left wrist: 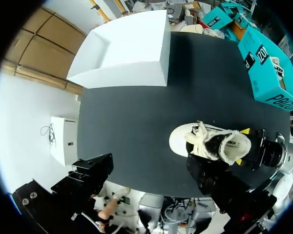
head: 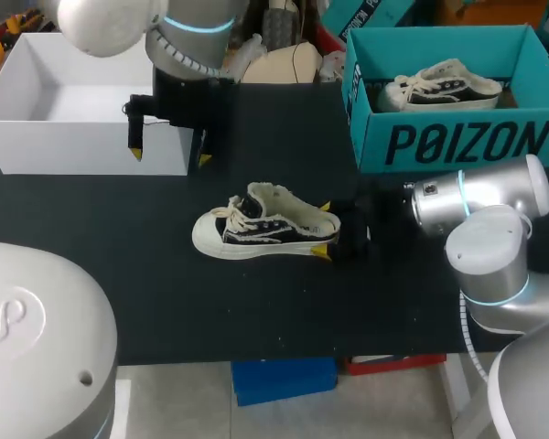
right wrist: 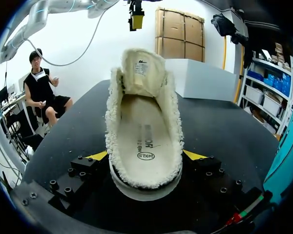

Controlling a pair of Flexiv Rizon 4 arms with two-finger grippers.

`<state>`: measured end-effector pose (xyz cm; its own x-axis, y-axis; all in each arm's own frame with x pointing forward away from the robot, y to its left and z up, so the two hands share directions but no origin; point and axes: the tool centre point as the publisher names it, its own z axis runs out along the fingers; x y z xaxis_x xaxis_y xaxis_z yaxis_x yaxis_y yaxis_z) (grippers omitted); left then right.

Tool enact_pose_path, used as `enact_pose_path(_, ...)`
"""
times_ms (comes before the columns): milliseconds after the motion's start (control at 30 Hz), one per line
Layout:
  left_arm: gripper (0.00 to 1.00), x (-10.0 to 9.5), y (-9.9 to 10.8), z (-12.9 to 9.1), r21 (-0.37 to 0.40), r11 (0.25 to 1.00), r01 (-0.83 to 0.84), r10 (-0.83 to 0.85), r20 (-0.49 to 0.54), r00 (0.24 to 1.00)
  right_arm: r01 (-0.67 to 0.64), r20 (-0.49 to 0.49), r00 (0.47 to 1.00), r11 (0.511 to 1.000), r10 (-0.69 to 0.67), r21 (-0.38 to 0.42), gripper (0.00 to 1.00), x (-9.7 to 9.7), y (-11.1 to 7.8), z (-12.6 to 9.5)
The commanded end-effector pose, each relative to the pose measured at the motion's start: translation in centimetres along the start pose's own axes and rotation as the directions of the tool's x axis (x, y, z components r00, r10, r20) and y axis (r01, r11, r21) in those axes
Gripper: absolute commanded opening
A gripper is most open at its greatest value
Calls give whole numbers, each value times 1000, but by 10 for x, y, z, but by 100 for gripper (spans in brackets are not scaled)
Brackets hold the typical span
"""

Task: Take the shoe out of the shoebox, open the shoe tongue, remove and reinsert the insole, then place the shoe into the shoebox

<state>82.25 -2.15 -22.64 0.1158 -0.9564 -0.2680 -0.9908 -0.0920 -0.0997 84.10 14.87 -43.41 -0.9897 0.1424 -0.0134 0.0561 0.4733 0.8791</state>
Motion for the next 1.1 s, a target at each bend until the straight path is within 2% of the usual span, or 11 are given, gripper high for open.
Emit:
enact_pose_path(33, 100, 20, 15, 5, 24, 999, -30, 28, 53, 998, -2, 2, 1000, 1000, 2, 2, 0, 0, 1, 1)
enact_pose_path(467, 100, 61, 29, 14, 3, 988, -156, 156, 35, 987, -2, 2, 1000, 1000, 2, 2, 0, 0, 1, 1)
enact_pose_path(667, 100, 84, 26, 16, -33, 994, -105, 106, 28, 994, -2, 2, 1000, 1000, 2, 2, 0, 0, 1, 1)
enact_pose_path(833, 100, 101, 24, 21, -63, 996, -65, 64, -22, 998, -2, 2, 1000, 1000, 2, 2, 0, 0, 1, 1)
enact_pose_path(933, 100, 110, 25, 24, -89, 993, -75, 70, -57, 996, -2, 2, 1000, 1000, 2, 2, 0, 0, 1, 1)
enact_pose_path(1100, 100, 119, 24, 34, -111, 993, -38, 32, -56, 998, -2, 2, 1000, 1000, 2, 2, 0, 0, 1, 1)
